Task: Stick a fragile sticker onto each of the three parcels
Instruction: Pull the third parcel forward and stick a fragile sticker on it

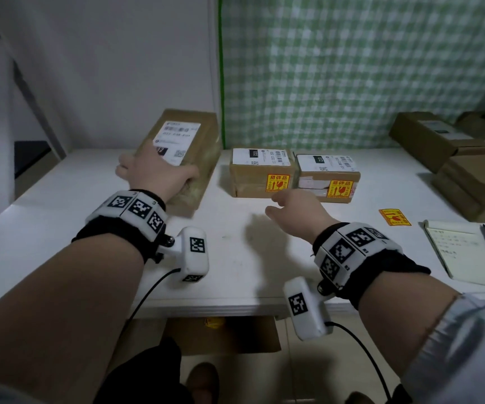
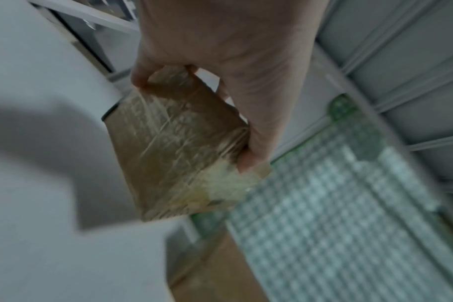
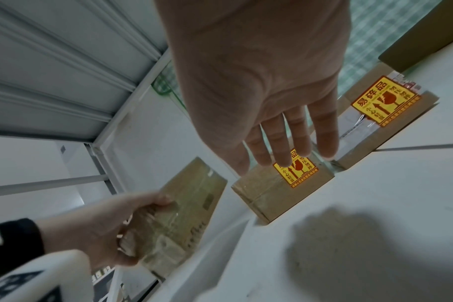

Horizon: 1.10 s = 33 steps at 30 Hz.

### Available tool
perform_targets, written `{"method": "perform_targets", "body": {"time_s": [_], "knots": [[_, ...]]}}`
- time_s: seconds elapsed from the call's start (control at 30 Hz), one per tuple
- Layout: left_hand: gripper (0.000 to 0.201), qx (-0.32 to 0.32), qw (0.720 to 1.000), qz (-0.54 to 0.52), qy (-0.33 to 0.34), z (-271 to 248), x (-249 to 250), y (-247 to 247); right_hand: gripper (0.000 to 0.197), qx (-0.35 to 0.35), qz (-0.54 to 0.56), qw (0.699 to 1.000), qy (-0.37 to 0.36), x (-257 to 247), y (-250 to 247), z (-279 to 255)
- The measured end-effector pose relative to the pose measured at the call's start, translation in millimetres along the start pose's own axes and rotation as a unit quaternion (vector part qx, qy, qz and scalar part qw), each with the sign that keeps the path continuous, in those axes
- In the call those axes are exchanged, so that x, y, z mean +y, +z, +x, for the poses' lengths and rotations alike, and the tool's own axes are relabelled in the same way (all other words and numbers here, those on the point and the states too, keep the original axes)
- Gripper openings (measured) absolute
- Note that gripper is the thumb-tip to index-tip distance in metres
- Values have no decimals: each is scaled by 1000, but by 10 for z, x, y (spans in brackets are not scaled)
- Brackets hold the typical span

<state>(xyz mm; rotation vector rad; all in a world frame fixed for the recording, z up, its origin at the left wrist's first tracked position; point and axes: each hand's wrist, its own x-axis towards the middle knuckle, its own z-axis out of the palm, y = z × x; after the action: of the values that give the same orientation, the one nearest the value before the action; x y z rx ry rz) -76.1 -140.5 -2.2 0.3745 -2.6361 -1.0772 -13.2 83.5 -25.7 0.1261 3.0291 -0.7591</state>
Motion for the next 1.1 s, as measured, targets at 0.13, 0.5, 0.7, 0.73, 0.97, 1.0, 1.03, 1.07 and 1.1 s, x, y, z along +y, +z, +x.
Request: {"method": "perform_targets", "body": {"time_s": [0.13,0.5,0.7,0.73,0.97,1.0,1.03,1.07,1.1], "knots": [[64,-17,994,-46,99,-224,283,-137,47,49,52,997,12,19,-60,-145],[105,-257,956,2,145,-758,483,1,74,158,132,976,75,420,-263,-609],[95,-315,935,44,156,-994,473,211,80,127,150,976,98,625,-212,-793],[95,-318,933,51,157,-1015,467,255,79,124,154,975,100,653,-197,-808],[96,-316,929,96,165,-1075,429,448,55,108,170,975,92,792,-79,-820],[97,-318,928,98,166,-1072,421,462,55,111,167,975,92,816,-61,-809],[97,-317,928,101,166,-1076,420,471,56,114,165,975,90,837,-45,-798],[98,-318,928,104,166,-1075,415,486,55,117,165,975,88,859,-30,-791],[99,-318,927,109,166,-1082,420,493,53,118,166,975,84,880,-14,-778]]}}
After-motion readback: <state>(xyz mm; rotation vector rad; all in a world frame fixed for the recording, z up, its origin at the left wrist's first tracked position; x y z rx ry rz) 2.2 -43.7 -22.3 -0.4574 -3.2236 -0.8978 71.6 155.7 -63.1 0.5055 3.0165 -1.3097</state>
